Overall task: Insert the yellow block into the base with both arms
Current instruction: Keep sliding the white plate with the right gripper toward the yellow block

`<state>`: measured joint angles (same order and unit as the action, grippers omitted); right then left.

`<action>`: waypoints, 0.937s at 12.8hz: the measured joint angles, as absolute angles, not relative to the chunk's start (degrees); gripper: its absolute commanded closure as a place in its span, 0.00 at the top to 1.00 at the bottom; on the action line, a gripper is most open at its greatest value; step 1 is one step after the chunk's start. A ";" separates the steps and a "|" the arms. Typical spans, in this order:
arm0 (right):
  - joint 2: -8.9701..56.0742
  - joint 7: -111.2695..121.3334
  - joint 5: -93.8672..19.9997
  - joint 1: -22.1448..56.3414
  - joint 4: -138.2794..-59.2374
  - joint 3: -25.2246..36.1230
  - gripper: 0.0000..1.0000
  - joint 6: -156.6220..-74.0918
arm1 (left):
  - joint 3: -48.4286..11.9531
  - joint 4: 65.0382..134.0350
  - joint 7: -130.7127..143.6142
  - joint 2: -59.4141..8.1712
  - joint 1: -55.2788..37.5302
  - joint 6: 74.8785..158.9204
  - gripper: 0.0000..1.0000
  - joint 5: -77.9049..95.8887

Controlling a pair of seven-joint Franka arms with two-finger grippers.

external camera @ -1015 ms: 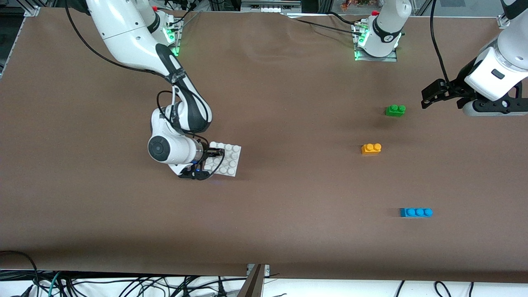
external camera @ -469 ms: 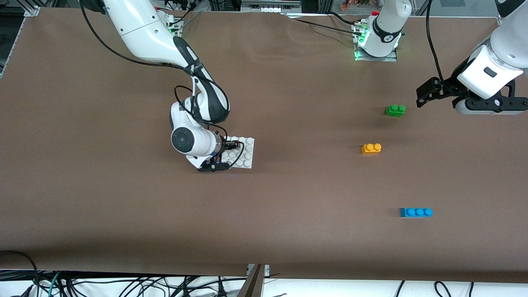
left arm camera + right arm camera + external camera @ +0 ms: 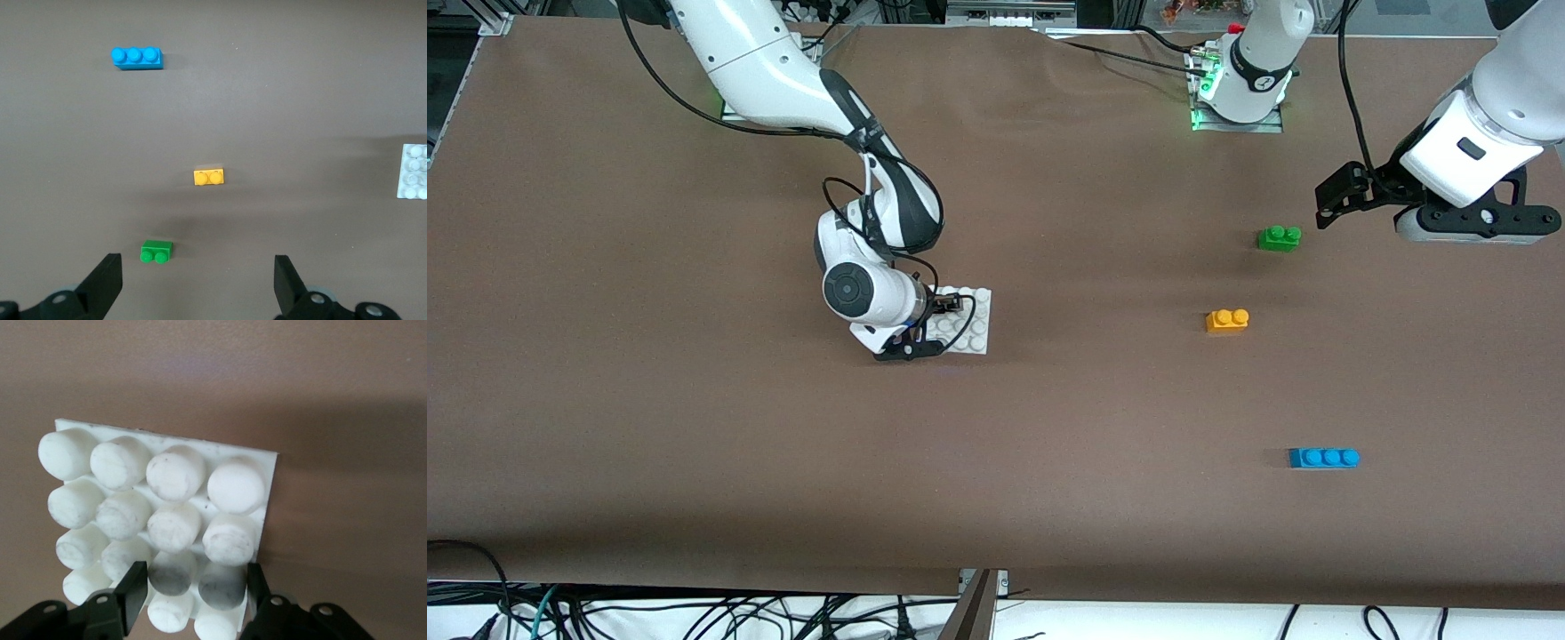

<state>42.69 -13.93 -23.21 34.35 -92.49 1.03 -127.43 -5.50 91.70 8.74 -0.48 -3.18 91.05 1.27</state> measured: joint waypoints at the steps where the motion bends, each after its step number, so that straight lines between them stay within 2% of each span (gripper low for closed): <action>1: 42.98 -15.08 -23.21 34.86 -92.01 1.02 0.67 -127.53 | -5.47 91.67 8.74 -0.48 -3.16 91.05 1.00 1.27; 7: 45.94 -18.22 -23.23 37.78 -87.18 1.01 0.67 -128.57 | -5.43 91.63 8.74 -0.49 -3.15 91.05 1.00 1.27; 12: 46.64 -20.43 -23.23 41.11 -86.77 1.01 0.67 -132.74 | -5.43 91.62 8.74 -0.49 -3.15 91.05 1.00 1.27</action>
<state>46.64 -20.43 -23.23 41.11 -86.77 1.01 -132.74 -5.43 91.62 8.74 -0.49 -3.15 91.05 1.27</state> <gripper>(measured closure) 0.326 0.000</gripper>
